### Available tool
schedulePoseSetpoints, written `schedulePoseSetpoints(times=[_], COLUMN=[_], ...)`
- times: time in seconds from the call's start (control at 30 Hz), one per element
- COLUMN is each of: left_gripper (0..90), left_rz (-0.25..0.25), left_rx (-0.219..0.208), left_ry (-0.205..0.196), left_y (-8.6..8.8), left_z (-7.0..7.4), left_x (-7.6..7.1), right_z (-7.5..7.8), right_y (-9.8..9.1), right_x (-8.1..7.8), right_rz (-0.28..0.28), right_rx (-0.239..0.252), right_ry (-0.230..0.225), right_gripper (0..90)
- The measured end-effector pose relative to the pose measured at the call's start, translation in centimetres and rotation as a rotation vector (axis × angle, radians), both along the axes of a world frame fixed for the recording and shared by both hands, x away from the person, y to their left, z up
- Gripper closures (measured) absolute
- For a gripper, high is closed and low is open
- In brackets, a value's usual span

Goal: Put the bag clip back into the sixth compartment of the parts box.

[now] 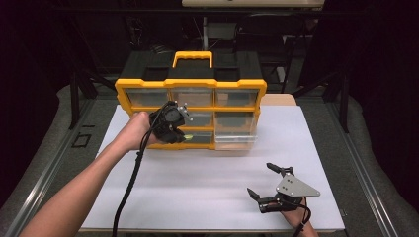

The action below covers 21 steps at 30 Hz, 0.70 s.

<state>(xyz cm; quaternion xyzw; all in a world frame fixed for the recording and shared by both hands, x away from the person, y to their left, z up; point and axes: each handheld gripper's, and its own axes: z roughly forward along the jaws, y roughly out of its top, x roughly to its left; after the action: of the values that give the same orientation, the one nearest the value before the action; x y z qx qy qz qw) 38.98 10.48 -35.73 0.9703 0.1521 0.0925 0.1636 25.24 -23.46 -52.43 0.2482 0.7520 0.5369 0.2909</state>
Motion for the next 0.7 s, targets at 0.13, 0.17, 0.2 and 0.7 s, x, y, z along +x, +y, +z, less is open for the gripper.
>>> schedulePoseSetpoints(times=[0.13,0.17,0.2,0.7], left_gripper=[80.5,80.5,80.5,80.5], left_rz=[0.005,0.004,0.005,-0.007], left_rx=[-0.005,-0.008,-0.008,-0.006], left_ry=[-0.006,-0.009,-0.014,-0.026], left_y=[0.1,0.1,0.1,-0.2], left_z=[0.6,0.8,1.0,2.4], left_x=[0.1,0.1,0.2,0.6], right_z=[0.0,0.0,0.0,0.0], right_y=[0.0,0.0,0.0,0.0], right_x=[0.1,0.0,0.0,0.1], right_rz=[0.001,0.001,0.002,0.000], right_rx=[-0.001,-0.001,0.001,0.010], right_ry=[0.003,0.002,0.001,0.014], right_gripper=[1.7,1.7,1.7,1.8])
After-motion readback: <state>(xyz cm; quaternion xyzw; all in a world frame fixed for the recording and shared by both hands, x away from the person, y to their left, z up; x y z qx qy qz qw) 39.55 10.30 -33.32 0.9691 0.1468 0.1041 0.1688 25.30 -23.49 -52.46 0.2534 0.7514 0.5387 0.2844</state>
